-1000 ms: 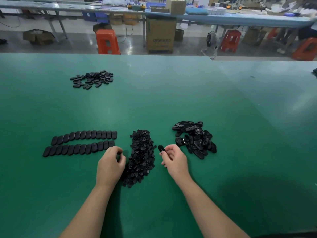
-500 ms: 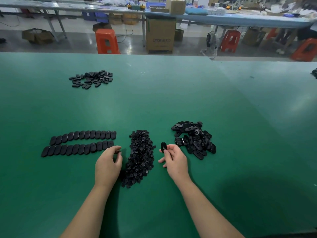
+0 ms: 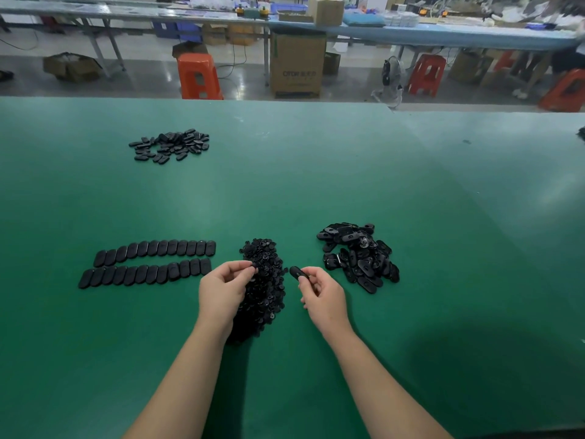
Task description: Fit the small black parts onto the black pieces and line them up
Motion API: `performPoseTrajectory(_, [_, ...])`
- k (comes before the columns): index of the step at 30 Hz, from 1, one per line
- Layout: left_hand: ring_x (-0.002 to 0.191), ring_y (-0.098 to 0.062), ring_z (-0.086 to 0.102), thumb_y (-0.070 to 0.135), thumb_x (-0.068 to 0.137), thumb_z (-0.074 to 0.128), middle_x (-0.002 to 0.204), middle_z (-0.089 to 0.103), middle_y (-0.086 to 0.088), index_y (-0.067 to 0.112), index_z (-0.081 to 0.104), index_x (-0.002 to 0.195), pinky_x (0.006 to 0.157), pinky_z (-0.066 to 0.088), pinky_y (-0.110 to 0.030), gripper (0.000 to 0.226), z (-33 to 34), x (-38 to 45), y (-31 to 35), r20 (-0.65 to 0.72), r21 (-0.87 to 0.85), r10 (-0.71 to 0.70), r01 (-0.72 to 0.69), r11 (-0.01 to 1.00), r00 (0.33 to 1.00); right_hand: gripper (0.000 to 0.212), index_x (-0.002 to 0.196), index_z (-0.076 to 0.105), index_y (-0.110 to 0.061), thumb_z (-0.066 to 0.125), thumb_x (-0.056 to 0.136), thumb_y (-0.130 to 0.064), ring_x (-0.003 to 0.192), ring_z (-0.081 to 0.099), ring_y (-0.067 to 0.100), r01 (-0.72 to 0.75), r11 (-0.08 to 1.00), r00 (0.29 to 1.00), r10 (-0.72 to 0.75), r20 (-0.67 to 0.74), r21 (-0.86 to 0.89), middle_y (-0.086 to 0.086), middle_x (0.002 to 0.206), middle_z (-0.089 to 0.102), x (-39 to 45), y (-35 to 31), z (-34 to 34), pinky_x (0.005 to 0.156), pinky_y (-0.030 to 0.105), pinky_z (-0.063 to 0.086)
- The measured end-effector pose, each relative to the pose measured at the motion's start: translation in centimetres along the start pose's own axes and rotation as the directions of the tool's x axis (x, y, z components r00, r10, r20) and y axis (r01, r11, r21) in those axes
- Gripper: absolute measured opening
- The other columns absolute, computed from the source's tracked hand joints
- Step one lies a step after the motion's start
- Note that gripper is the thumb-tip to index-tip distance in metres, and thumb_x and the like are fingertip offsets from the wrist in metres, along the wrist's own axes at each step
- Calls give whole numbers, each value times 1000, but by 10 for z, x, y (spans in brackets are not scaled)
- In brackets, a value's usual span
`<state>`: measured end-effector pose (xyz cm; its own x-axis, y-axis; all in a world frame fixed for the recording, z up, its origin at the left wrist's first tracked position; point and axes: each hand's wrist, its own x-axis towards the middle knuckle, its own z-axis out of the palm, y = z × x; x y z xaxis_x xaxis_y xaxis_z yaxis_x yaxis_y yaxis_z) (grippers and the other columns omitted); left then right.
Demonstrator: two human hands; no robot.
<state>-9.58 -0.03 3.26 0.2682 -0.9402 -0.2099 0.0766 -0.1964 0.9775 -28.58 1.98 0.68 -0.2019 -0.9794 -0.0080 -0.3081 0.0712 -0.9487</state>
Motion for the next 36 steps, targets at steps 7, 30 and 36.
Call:
performPoseTrajectory(7, [43,-9,38,6,87,74,57,64,3,14,76,84,42,34,-17,9,17,-6,6,97,49,-19,14,999,995,24,101,66,-37,62,97,-15,65,62,11,-15,1000,1000,15,4,5,-3,81,71,1,0,0,67,47,58])
performPoseTrajectory(30, [77,-2,63,11,88,66,81,71,10,19,74,88,68,45,-14,11,65,-13,12,263,648,196,-323,690,945,20,100,69,-36,68,93,-18,71,64,11,21,999,1000,-20,19,-36,-7,81,72,4,3,-1,68,25,53])
performPoseTrajectory(36, [73,4,60,11,88,67,78,69,13,20,74,85,63,38,-6,12,65,-12,12,268,649,193,-325,688,944,21,98,66,-41,67,93,-21,71,64,11,30,997,999,-29,20,-68,-7,81,71,4,5,0,73,36,57])
